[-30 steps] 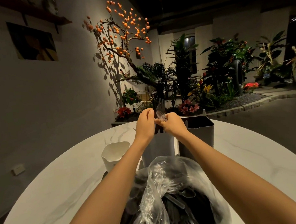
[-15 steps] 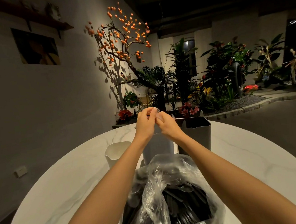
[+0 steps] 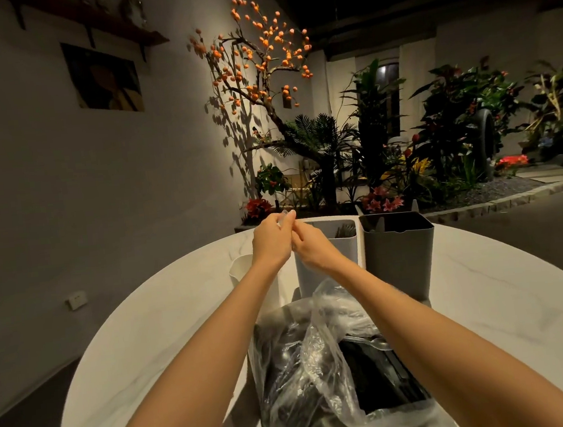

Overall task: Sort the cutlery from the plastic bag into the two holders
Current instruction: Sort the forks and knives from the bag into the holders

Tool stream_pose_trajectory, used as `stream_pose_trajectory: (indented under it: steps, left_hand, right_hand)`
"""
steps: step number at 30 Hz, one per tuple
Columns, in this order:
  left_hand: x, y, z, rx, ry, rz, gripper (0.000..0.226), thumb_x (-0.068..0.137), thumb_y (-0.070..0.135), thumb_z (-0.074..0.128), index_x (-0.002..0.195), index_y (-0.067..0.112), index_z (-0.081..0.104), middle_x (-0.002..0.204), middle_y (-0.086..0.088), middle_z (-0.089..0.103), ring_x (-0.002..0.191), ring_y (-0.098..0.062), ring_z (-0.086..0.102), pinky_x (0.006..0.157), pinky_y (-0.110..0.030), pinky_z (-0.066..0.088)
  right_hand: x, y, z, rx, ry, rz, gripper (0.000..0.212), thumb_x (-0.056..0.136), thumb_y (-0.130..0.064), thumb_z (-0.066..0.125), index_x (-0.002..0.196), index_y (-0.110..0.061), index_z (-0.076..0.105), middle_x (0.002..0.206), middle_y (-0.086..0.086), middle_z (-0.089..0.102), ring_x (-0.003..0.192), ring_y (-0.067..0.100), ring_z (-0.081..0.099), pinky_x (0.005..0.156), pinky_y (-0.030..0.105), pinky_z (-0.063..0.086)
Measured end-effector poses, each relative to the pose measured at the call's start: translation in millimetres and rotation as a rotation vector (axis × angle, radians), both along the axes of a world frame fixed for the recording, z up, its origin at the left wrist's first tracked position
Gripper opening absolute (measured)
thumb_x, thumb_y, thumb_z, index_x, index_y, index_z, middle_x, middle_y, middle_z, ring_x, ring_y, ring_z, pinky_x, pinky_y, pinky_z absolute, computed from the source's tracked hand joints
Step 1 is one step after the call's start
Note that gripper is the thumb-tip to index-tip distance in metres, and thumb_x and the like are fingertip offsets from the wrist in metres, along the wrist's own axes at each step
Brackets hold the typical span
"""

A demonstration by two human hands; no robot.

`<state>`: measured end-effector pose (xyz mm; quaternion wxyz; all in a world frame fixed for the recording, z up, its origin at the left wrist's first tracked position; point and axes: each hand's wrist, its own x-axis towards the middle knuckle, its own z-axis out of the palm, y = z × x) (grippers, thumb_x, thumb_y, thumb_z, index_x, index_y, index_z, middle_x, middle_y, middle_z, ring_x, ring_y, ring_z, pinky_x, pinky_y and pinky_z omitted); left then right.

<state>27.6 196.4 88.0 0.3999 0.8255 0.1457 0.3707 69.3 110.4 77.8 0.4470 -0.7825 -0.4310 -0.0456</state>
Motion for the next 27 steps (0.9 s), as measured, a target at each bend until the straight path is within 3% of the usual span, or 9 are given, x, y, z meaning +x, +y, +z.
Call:
stream_pose_trajectory:
  steps: [4, 6, 9, 13, 15, 17, 21, 24, 27]
  left_hand:
    - [-3.6, 10.3, -4.9, 0.038, 0.083, 0.045, 0.042, 0.102, 0.039, 0.038, 0.113, 0.007, 0.064, 0.109, -0.009, 0.067, 0.100, -0.024, 0.061, 0.085, -0.036, 0.048]
    - [-4.5, 15.3, -5.1, 0.022, 0.151, 0.092, 0.037, 0.102, 0.031, 0.036, 0.115, 0.007, 0.062, 0.108, -0.007, 0.063, 0.101, -0.024, 0.058, 0.087, -0.036, 0.046]
    - [-3.5, 25.9, -5.3, -0.008, 0.229, 0.128, 0.026, 0.099, 0.021, 0.037, 0.096, 0.007, 0.059, 0.091, -0.009, 0.056, 0.086, -0.023, 0.052, 0.077, -0.035, 0.044]
    - [-2.5, 41.9, -9.6, -0.079, 0.260, 0.094, 0.023, 0.097, 0.014, 0.037, 0.081, 0.006, 0.053, 0.078, -0.016, 0.050, 0.064, -0.018, 0.040, 0.059, -0.030, 0.036]
    - [-3.6, 49.2, -11.9, -0.093, 0.248, 0.103, 0.025, 0.098, 0.015, 0.036, 0.099, 0.001, 0.057, 0.091, -0.025, 0.055, 0.071, -0.023, 0.051, 0.060, -0.032, 0.044]
    - [-8.1, 55.8, -13.8, -0.101, 0.224, 0.140, 0.028, 0.102, 0.018, 0.035, 0.120, 0.003, 0.051, 0.112, -0.020, 0.058, 0.097, -0.029, 0.057, 0.077, -0.036, 0.049]
    - [-15.5, 69.4, -20.3, 0.024, 0.154, 0.237, 0.022, 0.103, 0.017, 0.035, 0.117, 0.009, 0.049, 0.116, -0.011, 0.060, 0.090, -0.019, 0.050, 0.074, -0.030, 0.042]
    - [-16.3, 72.9, -25.8, 0.186, 0.172, 0.299, 0.018, 0.103, 0.022, 0.038, 0.116, 0.014, 0.050, 0.114, -0.008, 0.063, 0.086, -0.016, 0.051, 0.072, -0.031, 0.045]
    - [-15.2, 74.2, -28.3, 0.265, 0.147, 0.313, 0.019, 0.103, 0.024, 0.040, 0.116, 0.016, 0.052, 0.112, -0.006, 0.064, 0.090, -0.019, 0.056, 0.070, -0.032, 0.044]
  right_hand:
    - [-3.6, 10.1, -6.3, -0.050, -0.018, -0.019, 0.037, 0.105, -0.021, 0.029, 0.138, -0.014, 0.046, 0.124, 0.014, 0.061, 0.110, 0.031, 0.057, 0.090, 0.040, 0.046]
    - [-4.2, 16.8, -10.4, -0.127, -0.039, -0.061, 0.033, 0.105, -0.023, 0.027, 0.125, -0.013, 0.052, 0.113, 0.014, 0.063, 0.102, 0.033, 0.058, 0.085, 0.044, 0.048]
    - [-3.6, 24.0, -17.2, -0.235, -0.071, -0.132, 0.025, 0.105, -0.026, 0.026, 0.093, -0.013, 0.044, 0.089, 0.008, 0.053, 0.082, 0.028, 0.051, 0.066, 0.038, 0.040]
    - [-1.3, 33.1, -22.7, -0.236, -0.076, -0.112, 0.022, 0.105, -0.028, 0.029, 0.091, -0.016, 0.041, 0.090, 0.006, 0.052, 0.082, 0.026, 0.049, 0.066, 0.037, 0.036]
    - [1.3, 38.9, -25.6, -0.201, -0.032, -0.078, 0.024, 0.104, -0.035, 0.033, 0.092, -0.016, 0.044, 0.093, 0.007, 0.056, 0.086, 0.028, 0.053, 0.072, 0.040, 0.041]
    - [4.6, 42.7, -29.6, -0.197, 0.033, -0.073, 0.029, 0.101, -0.041, 0.041, 0.103, -0.014, 0.049, 0.100, 0.009, 0.062, 0.092, 0.028, 0.057, 0.078, 0.040, 0.045]
    - [11.8, 45.2, -40.7, -0.322, 0.072, -0.137, 0.033, 0.097, -0.038, 0.049, 0.118, -0.013, 0.052, 0.114, 0.011, 0.062, 0.100, 0.029, 0.059, 0.085, 0.041, 0.049]
    - [12.8, 47.3, -44.6, -0.346, 0.092, -0.156, 0.028, 0.098, -0.036, 0.045, 0.115, -0.014, 0.052, 0.113, 0.011, 0.062, 0.099, 0.030, 0.060, 0.085, 0.041, 0.050]
    - [14.5, 50.3, -44.1, -0.315, 0.145, -0.171, 0.016, 0.096, -0.027, 0.045, 0.106, -0.015, 0.048, 0.109, 0.011, 0.063, 0.085, 0.028, 0.067, 0.081, 0.042, 0.057]
